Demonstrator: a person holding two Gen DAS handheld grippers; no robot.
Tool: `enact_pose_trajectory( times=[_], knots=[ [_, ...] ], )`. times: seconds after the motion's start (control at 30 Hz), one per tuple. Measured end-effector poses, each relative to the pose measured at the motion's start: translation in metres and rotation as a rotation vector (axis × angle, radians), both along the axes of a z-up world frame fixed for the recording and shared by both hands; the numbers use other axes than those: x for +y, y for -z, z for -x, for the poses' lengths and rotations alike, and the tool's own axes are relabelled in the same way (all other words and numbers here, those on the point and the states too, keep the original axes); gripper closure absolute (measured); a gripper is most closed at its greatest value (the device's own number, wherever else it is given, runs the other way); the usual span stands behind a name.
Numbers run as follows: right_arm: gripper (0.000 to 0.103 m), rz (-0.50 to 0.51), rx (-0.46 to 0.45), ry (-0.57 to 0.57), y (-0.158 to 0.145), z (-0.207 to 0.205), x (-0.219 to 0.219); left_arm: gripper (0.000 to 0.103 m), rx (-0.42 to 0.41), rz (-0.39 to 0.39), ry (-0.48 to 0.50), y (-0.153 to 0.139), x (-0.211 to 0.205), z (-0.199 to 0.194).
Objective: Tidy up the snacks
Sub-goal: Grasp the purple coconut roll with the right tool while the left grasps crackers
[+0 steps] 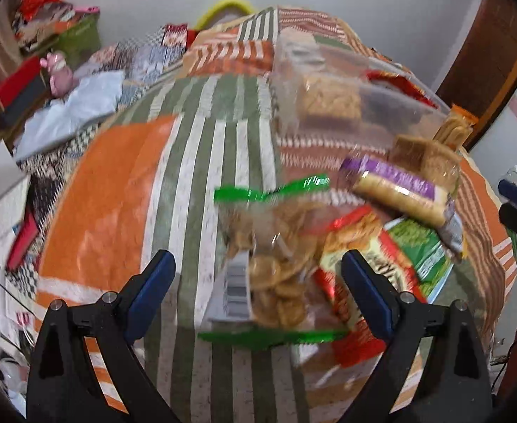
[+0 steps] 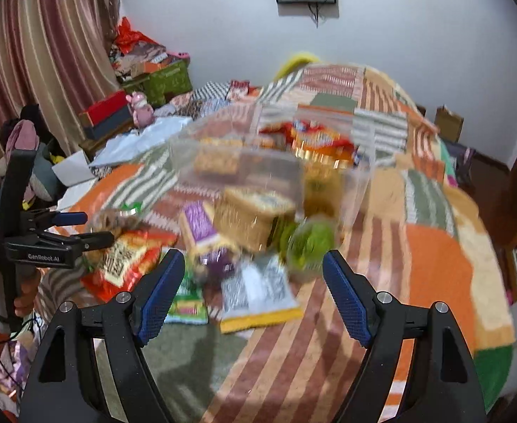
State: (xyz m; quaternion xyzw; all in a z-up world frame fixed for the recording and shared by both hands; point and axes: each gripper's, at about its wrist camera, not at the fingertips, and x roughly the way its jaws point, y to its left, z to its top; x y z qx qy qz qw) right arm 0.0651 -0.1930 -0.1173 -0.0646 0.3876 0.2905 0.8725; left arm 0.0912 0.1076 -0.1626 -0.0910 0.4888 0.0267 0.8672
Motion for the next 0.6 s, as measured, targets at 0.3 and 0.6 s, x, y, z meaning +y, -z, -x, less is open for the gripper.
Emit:
enact_pose_trajectory(
  times=[0.3,0.6],
  knots=[
    [0.025,-0.011,0.058,-0.066,0.024,-0.002,0.028,0.039,-0.048,0.038,0.022,0.004,0.004,-0.003],
    [0.037,0.001,0.125,-0.062,0.041,-0.018,0.045,0.045,-0.09,0.003,0.052,0.005,-0.002,0.002]
  ],
)
